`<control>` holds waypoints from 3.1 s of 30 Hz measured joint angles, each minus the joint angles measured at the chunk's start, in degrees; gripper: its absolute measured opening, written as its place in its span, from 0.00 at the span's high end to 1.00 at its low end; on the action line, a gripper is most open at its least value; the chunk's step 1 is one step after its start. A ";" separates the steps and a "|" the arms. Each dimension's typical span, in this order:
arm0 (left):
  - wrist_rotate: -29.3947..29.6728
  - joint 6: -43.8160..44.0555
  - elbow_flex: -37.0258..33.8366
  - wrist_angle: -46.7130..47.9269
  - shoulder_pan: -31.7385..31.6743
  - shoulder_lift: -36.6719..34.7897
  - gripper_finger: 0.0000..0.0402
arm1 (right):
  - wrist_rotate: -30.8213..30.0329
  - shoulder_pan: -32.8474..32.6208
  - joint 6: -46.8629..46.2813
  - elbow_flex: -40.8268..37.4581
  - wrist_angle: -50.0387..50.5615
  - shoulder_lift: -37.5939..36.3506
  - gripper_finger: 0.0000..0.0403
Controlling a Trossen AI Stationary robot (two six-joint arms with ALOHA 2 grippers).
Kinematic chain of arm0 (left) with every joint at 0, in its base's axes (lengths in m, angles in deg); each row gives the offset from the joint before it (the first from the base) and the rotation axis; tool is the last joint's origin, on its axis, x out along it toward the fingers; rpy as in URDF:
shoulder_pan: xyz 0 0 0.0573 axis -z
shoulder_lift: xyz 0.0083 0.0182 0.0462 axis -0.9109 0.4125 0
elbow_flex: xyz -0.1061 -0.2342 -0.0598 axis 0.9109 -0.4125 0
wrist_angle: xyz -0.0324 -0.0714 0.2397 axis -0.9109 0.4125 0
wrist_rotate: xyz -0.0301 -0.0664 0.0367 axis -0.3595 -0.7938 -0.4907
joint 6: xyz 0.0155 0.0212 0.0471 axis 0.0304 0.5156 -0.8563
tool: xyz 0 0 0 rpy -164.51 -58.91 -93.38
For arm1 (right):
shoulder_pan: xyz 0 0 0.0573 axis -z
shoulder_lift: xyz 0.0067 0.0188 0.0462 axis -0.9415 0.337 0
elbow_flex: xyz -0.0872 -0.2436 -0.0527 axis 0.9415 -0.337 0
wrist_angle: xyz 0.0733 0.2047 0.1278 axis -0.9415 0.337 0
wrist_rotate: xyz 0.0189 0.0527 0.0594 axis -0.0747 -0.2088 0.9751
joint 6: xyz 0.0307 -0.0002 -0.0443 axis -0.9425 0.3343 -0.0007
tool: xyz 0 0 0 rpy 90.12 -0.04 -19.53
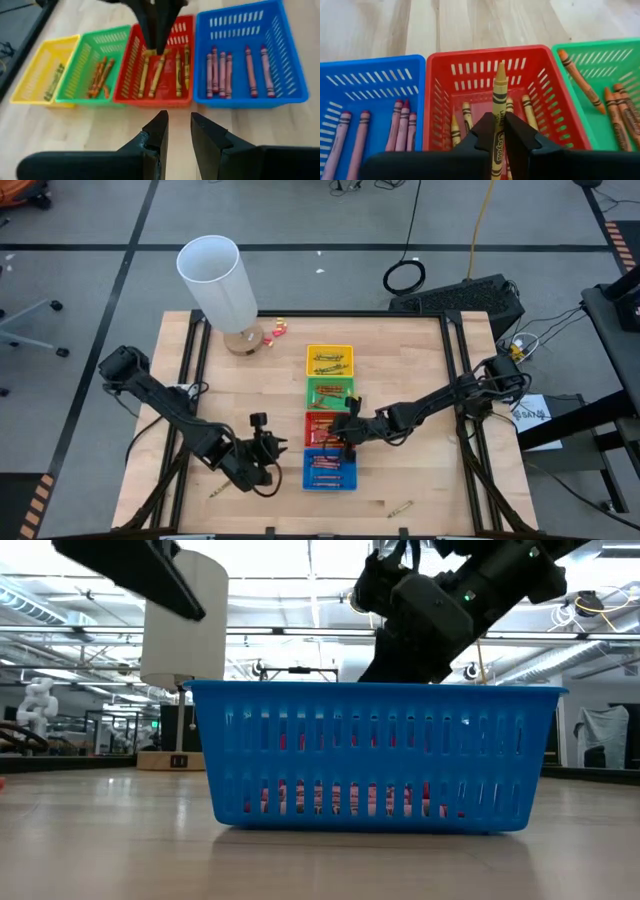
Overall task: Sort crayons
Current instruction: Put the yellow crayon into the red bin, then adjust the bins
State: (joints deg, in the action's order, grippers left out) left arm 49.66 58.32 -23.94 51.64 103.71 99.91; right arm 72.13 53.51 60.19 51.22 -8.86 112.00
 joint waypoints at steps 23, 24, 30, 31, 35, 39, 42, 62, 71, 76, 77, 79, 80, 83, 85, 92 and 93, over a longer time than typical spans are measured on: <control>-1.20 29.82 -4.84 13.10 8.02 -5.13 0.80 | 1.06 -2.82 5.62 0.61 6.84 -11.86 0.75; -1.20 31.80 -4.82 14.75 8.16 -5.20 0.80 | -0.48 -3.11 6.28 0.61 6.74 -12.01 0.75; -1.19 36.53 -4.84 20.53 8.42 -4.98 0.80 | -3.62 0.11 7.72 0.66 -4.36 -8.49 0.80; -1.18 36.54 -4.84 20.57 8.44 -4.94 0.80 | -1.86 1.32 7.76 0.66 -6.13 -7.39 0.82; -1.20 37.21 -4.84 20.66 8.49 -4.94 0.80 | 1.33 5.54 9.08 0.66 -7.15 -3.49 0.91; -1.20 37.96 -4.84 20.68 8.99 -4.94 0.80 | 3.87 9.34 10.84 0.66 -7.92 -1.52 0.99; -0.53 37.81 -4.84 20.98 9.11 -4.94 0.80 | 6.57 11.67 10.41 0.79 -10.72 0.27 0.98; -1.83 43.91 -11.17 21.92 9.35 -4.94 0.80 | 10.79 13.77 13.91 15.67 6.60 11.19 1.00; -1.64 42.29 -11.24 21.95 9.33 -4.94 0.80 | 8.52 13.95 15.07 15.67 7.44 9.89 1.00; -0.96 41.98 -11.24 21.99 9.33 -4.94 0.80 | 8.51 15.03 14.73 15.67 10.08 10.24 1.00; -0.77 41.98 -11.24 22.02 9.33 -4.94 0.80 | 8.49 15.21 14.52 15.65 10.65 10.24 1.00; -0.57 41.98 -11.24 21.97 9.33 -4.94 0.80 | 8.48 15.32 14.18 15.65 10.66 10.24 1.00; -0.57 41.98 -11.24 21.99 9.33 -4.94 0.80 | 8.62 15.29 14.18 15.65 10.39 10.24 1.00; -0.52 41.98 -11.24 21.99 9.33 -4.94 0.80 | 10.48 15.19 14.31 15.65 9.69 10.24 1.00; -0.29 41.98 -11.24 21.97 9.33 -4.94 0.80 | 11.83 15.19 13.89 15.65 10.03 10.24 1.00; 0.17 42.02 -11.24 21.95 9.33 -4.94 0.80 | 14.85 14.22 13.30 15.65 8.55 10.04 1.00; 0.17 42.01 -11.24 21.93 9.33 -4.94 0.80 | 14.97 14.01 13.26 15.65 8.33 10.02 1.00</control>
State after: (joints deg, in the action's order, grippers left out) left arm 49.84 100.33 -35.18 73.57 113.03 94.97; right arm 87.10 67.52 73.45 66.87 -0.54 122.02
